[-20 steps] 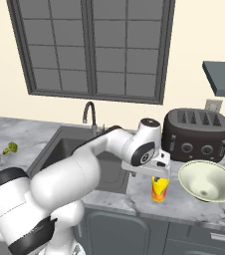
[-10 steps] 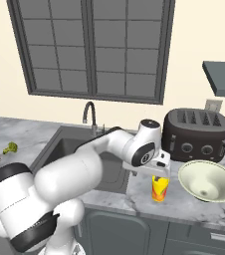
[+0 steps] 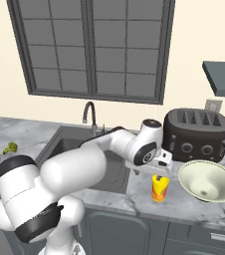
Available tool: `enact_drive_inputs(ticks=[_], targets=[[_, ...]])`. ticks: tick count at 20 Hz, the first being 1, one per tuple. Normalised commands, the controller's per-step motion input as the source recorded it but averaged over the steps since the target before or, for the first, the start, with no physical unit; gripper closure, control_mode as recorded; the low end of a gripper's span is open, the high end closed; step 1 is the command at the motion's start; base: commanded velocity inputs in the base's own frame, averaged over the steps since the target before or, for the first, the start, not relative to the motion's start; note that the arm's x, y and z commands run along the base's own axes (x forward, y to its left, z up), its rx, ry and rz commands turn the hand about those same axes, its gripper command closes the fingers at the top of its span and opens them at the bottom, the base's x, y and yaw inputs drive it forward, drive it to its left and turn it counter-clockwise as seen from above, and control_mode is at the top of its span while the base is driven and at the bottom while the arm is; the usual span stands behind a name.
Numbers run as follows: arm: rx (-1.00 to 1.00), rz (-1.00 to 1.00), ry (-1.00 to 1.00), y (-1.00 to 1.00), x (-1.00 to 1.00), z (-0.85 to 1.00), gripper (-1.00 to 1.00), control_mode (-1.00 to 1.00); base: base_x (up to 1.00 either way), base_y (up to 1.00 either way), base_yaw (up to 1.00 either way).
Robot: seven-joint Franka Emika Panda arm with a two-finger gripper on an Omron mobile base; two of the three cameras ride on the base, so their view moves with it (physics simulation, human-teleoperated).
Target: Remove the garlic and broccoli from the sink. Then move the bowl and cup from the counter to the sink for washing.
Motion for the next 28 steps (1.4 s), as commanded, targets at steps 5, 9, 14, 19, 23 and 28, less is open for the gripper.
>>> enact_drive_inputs(ticks=[5,9,14,19,23,28], targets=[[0.00,-0.05,-0.01,-0.04,0.06,-0.08,-1.00,-1.00,0.00,0.00,0.00],[0.00,-0.06,0.00,0.00,0.07,-0.09,-1.00,-1.00,0.00,0.00,0.00],[0.00,-0.06,0.00,-0.02,0.08,-0.10,-1.00,-1.00,0.00,0.00,0.00],[0.00,-0.05,0.00,-0.04,0.08,-0.09,-1.00,-1.00,0.00,0.00,0.00],[0.00,-0.05,0.00,-0.04,0.08,-0.09,-1.00,-1.00,0.00,0.00,0.00],[0.00,-0.04,0.00,-0.04,0.08,-0.11,-1.00,-1.00,0.00,0.00,0.00]])
